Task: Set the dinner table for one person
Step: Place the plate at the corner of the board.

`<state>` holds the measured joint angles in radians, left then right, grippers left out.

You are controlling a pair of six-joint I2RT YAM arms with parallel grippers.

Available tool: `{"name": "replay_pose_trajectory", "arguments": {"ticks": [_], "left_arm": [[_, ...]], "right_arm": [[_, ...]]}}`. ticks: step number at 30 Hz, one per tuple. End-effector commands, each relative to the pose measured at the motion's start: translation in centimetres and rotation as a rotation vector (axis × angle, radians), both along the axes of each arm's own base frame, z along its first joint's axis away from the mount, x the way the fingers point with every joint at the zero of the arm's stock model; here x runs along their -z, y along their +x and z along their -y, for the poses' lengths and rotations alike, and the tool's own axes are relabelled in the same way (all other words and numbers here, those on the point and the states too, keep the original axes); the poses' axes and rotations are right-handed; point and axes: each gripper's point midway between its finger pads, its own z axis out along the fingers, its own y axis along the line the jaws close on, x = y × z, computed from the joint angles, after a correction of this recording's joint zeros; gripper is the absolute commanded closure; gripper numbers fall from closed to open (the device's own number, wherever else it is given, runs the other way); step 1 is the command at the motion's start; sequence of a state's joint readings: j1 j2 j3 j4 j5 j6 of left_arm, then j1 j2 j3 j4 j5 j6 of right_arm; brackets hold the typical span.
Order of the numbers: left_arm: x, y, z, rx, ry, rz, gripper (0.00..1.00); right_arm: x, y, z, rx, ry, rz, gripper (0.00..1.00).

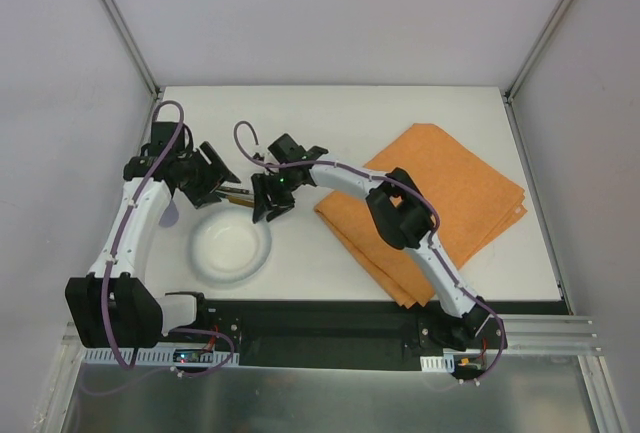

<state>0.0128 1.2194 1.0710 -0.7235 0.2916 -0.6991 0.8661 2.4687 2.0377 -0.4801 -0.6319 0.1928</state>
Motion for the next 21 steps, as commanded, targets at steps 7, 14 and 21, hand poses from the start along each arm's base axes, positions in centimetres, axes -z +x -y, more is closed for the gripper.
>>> {"name": "replay_pose_trajectory", "arguments": {"ticks": [7,14,21], "left_arm": [[-1.4,1.1,1.6,0.085,-0.069,0.034,0.34],[3.1,-1.6,1.6,0.081,-0.072,-0.109,0.35],[6.6,-4.0,1.2,0.113,-0.044,-0.226,0.51]], "right_arm": [[-7.7,5.6,8.7,0.197,-0.051,0.171,0.42],[-11.9,5.4,13.3,0.234,-0.071,0.242,0.43],[-13.2,3.2,16.4,0.239,-0.105,0.265,0.49]]}}
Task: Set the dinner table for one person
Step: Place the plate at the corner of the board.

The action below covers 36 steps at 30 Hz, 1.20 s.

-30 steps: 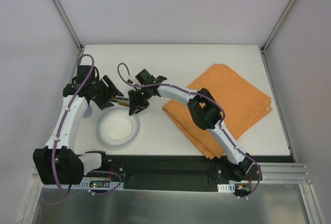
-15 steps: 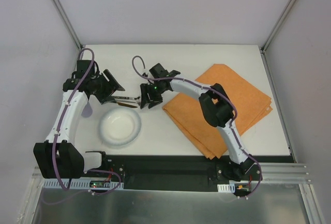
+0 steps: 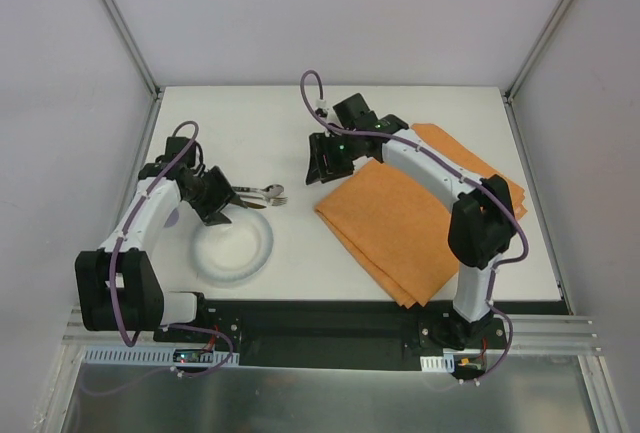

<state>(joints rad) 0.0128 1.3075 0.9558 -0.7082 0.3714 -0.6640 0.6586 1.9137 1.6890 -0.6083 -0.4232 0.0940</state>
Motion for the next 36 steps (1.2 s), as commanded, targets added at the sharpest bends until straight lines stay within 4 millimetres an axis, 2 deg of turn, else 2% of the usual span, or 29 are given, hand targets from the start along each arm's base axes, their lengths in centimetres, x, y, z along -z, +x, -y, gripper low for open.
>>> {"name": "replay_pose_trajectory", "arguments": {"ticks": [1,3,4,6,11,16,22,30,36], "left_arm": [[1.4,-1.8,-0.1,0.056,0.023,-0.051,0.61],[2.1,-2.4,-0.5,0.067,0.044,-0.07,0.84],[2.4,-2.6,-0.5,0.073,0.054,-0.078,1.0],[3.2,-3.1,-0.7,0.08,0.068,-0.103,1.0],[4.5,-4.1,0.4,0.198,0.166,-0.146,1.0],[6.0,-4.7,0.1,0.253,0.244,-0.218,1.0],[7.1,-5.3,-2.6,0.258,0.396,-0.283,1.0],[8.1,-4.3,-4.2,0.277,0.496,-0.327,1.0],[7.6,-3.0,-6.1,0.249,0.581,-0.332,1.0]], "right_arm": [[-0.9,-1.9,2.1,-0.01,-0.037,0.012,0.51],[-0.7,-2.1,2.3,-0.011,-0.045,0.002,0.57],[-0.7,-2.2,2.3,-0.014,-0.044,-0.002,0.59],[-0.5,-2.1,2.2,-0.02,-0.049,-0.012,0.61],[-0.5,-1.8,1.7,-0.027,-0.043,-0.018,0.61],[-0.4,-1.6,1.6,-0.032,-0.043,-0.023,0.61],[0.0,-1.9,2.3,-0.035,-0.063,-0.018,0.61],[0.4,-1.9,3.6,-0.02,-0.076,-0.026,0.61],[0.3,-1.9,3.7,-0.016,-0.075,-0.027,0.61]]}}
